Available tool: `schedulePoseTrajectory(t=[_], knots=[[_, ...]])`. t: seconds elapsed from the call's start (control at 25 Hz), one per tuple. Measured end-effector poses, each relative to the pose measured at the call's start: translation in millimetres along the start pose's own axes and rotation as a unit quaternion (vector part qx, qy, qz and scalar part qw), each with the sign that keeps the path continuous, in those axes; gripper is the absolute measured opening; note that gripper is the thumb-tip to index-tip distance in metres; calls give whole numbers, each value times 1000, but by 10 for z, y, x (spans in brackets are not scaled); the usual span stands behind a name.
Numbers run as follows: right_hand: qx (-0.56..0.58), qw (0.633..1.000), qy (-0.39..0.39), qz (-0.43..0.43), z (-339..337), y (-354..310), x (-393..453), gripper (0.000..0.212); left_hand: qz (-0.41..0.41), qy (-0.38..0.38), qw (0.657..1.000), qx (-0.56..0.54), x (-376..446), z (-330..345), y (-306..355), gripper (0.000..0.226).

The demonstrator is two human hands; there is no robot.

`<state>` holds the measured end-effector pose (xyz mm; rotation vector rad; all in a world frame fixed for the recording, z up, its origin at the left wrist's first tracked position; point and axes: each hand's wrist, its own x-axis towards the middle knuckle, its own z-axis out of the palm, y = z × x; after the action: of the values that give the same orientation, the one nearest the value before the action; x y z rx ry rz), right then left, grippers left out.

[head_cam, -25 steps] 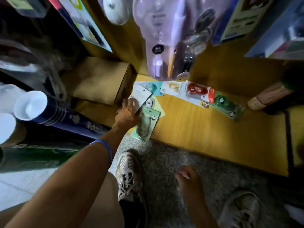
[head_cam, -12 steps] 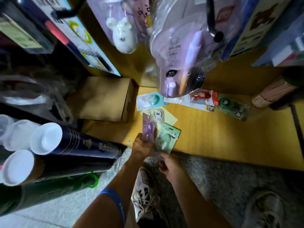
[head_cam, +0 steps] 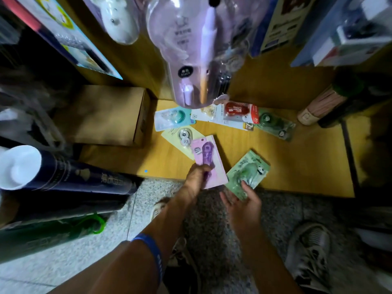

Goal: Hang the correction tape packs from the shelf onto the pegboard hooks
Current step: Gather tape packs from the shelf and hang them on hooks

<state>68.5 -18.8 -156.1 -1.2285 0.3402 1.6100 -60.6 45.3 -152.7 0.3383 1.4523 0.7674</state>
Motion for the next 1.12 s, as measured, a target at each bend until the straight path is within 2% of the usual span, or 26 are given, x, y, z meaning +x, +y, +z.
schedulePoseTrajectory(t=[0.04, 0.08, 0.16, 0.24, 0.36, 0.4, 0.44, 0.48, 0.52, 0.56, 0.6, 0.64, 0.68, 0.72, 0.84, 0.96, 1.0, 1.04, 1.12], knots=[[8, 1000, -4, -12, -20, -79, 7, 35, -8, 0, 1000, -8, -1, 69, -5, 8], [13, 1000, -8, -26, -44, -156, 14, 35, -21, 3, 1000, -18, 28, 114, -22, 7], [10, 999, -17, -31, -71, -270, 36, 36, -43, 11, 999, -20, 102, 131, -49, 20], [-38, 999, -29, -3, -21, -305, 41, 39, -39, 10, 999, 3, 122, 135, -82, 23], [-107, 994, -8, 35, 137, -266, 78, 33, -16, -82, 988, 126, 105, 148, -143, 13], [-112, 993, 9, 37, 174, -259, 99, 28, -13, -112, 979, 167, 125, 116, -128, 16], [-117, 992, 26, 34, 186, -266, 122, 23, -5, -111, 974, 198, 171, 55, -85, 26], [-124, 991, 41, 27, 172, -294, 140, 18, 26, -77, 969, 233, 280, -30, -61, 37], [-135, 989, 53, 23, 137, -329, 154, 13, 95, -18, 946, 309, 361, -119, 8, 47], [-152, 986, 60, 21, 80, -360, 147, 10, 168, 40, 880, 442, 459, -233, 45, 61], [-168, 983, 65, 20, 10, -378, 138, 9, 214, 69, 783, 579, 479, -297, 85, 73], [-178, 981, 69, 21, -52, -392, 120, 11, 234, 74, 702, 669, 513, -336, 90, 77], [-176, 982, 69, 21, -117, -393, 112, 16, 237, 69, 664, 705, 510, -354, 87, 75], [-167, 984, 62, 17, -183, -391, 107, 21, 238, 62, 657, 713, 526, -380, 41, 70], [-126, 990, 40, 52, -317, -423, 46, 24, 254, 44, 693, 674, 361, -410, -249, 64], [-86, 991, 21, 103, -332, -441, -88, 22, 315, -8, 688, 653, 116, -458, -718, 62], [-83, 991, 23, 107, -336, -424, -110, 22, 334, -17, 711, 619, 28, -434, -804, 57], [-79, 991, 25, 107, -339, -399, -123, 22, 337, -2, 752, 567, -50, -382, -864, 52], [-65, 993, 36, 94, -376, -350, -102, 27, 290, 96, 865, 399, -185, -186, -900, 49]])
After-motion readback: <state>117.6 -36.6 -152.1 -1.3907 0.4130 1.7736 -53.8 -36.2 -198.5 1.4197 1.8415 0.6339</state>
